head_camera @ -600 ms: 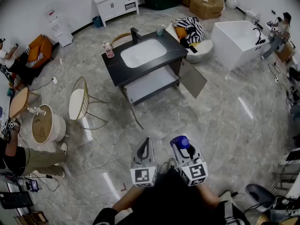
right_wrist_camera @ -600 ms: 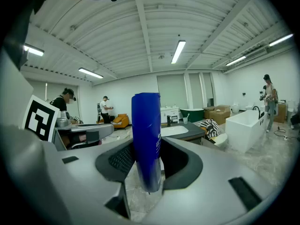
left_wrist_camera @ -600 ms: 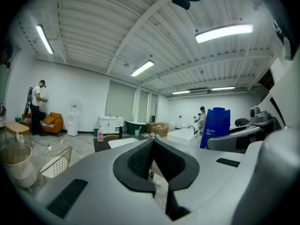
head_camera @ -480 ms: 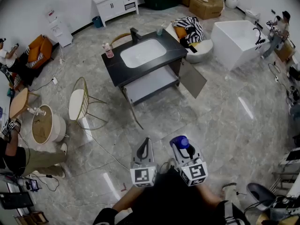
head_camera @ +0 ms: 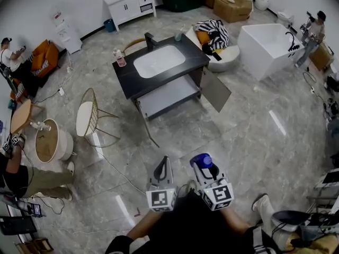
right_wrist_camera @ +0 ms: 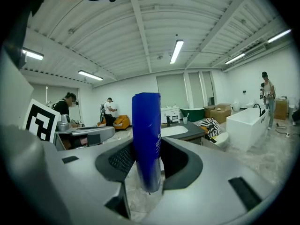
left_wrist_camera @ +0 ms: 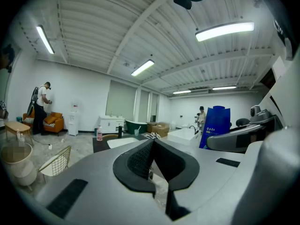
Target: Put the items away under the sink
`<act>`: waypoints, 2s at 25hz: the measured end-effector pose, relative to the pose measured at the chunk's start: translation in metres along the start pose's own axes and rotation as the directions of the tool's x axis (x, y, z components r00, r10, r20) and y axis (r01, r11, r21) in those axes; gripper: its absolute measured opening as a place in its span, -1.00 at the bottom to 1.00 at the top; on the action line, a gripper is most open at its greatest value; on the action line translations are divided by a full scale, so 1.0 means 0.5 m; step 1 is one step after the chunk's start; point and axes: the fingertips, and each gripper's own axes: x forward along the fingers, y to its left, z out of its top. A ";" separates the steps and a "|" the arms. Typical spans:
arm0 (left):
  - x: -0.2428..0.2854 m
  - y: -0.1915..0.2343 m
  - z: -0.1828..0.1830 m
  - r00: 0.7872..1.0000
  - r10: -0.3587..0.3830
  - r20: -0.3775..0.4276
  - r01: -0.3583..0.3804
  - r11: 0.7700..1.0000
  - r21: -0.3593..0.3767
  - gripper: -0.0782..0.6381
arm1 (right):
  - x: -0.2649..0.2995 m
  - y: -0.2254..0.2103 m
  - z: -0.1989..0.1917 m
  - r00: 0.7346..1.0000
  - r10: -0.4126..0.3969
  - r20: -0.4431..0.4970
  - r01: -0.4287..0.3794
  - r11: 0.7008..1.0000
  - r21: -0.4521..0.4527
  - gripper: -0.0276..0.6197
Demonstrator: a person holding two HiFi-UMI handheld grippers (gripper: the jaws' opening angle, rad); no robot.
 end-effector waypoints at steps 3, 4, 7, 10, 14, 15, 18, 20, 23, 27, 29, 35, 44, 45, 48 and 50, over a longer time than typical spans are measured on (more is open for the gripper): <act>0.010 -0.028 -0.001 1.000 0.003 -0.002 -0.003 1.000 0.001 -0.73 | -0.011 -0.023 -0.001 1.000 0.009 -0.002 -0.009 1.000 0.001 -0.43; 0.014 -0.039 0.000 1.000 0.004 -0.003 -0.004 1.000 0.003 -0.74 | -0.014 -0.033 0.000 1.000 0.013 -0.002 -0.013 1.000 0.000 -0.43; 0.032 -0.070 0.001 1.000 0.011 -0.006 -0.011 1.000 0.005 -0.74 | -0.021 -0.064 -0.002 1.000 0.026 -0.004 -0.026 1.000 -0.001 -0.43; 0.050 -0.095 0.000 1.000 0.026 -0.005 -0.026 1.000 0.001 -0.74 | -0.022 -0.093 -0.015 0.999 0.046 -0.014 -0.046 0.999 -0.010 -0.43; 0.079 -0.122 0.006 0.999 0.044 0.007 -0.044 0.999 0.006 -0.74 | -0.019 -0.130 -0.012 0.997 0.078 -0.004 -0.078 0.997 -0.020 -0.43; 0.089 -0.127 0.007 0.999 0.047 0.006 -0.047 0.999 0.006 -0.74 | -0.013 -0.141 -0.008 0.997 0.082 -0.003 -0.082 0.996 -0.023 -0.43; 0.110 -0.131 0.000 0.998 0.060 -0.012 -0.059 0.998 0.011 -0.74 | 0.003 -0.169 -0.006 0.996 0.088 -0.005 -0.089 0.996 -0.024 -0.43; 0.133 -0.129 -0.009 0.998 0.061 -0.022 -0.061 0.998 0.013 -0.74 | 0.016 -0.184 -0.007 0.996 0.090 -0.001 -0.090 0.996 -0.017 -0.43; 0.180 -0.126 -0.018 0.998 0.061 -0.024 -0.061 0.998 0.000 -0.74 | 0.047 -0.216 -0.007 0.996 0.086 -0.004 -0.086 0.996 -0.002 -0.43; 0.263 -0.114 -0.021 0.998 0.060 -0.033 -0.061 0.998 -0.033 -0.74 | 0.106 -0.269 0.001 0.997 0.071 -0.020 -0.071 0.997 0.002 -0.43; 0.307 -0.095 -0.019 0.998 0.051 -0.039 -0.052 0.998 -0.030 -0.74 | 0.144 -0.288 0.012 0.997 0.067 -0.023 -0.067 0.998 -0.003 -0.43; 0.455 -0.028 -0.001 0.998 0.040 -0.047 -0.041 0.999 -0.020 -0.74 | 0.283 -0.358 0.060 0.999 0.039 -0.033 -0.039 0.999 -0.006 -0.43; 0.658 0.105 0.066 0.998 0.060 -0.004 -0.060 0.996 -0.065 -0.74 | 0.528 -0.420 0.150 0.997 0.072 -0.031 -0.074 0.996 -0.052 -0.43; 0.679 0.119 0.068 0.998 0.064 -0.003 -0.064 0.996 -0.063 -0.74 | 0.554 -0.426 0.158 0.997 0.074 -0.034 -0.076 0.996 -0.057 -0.43; 0.728 0.153 0.068 0.996 0.089 -0.009 -0.090 0.992 -0.084 -0.74 | 0.622 -0.441 0.171 0.994 0.102 -0.033 -0.104 0.992 -0.074 -0.43; 0.752 0.165 0.066 0.994 0.107 -0.020 -0.109 0.989 -0.098 -0.74 | 0.656 -0.454 0.180 0.991 0.128 -0.027 -0.130 0.988 -0.089 -0.43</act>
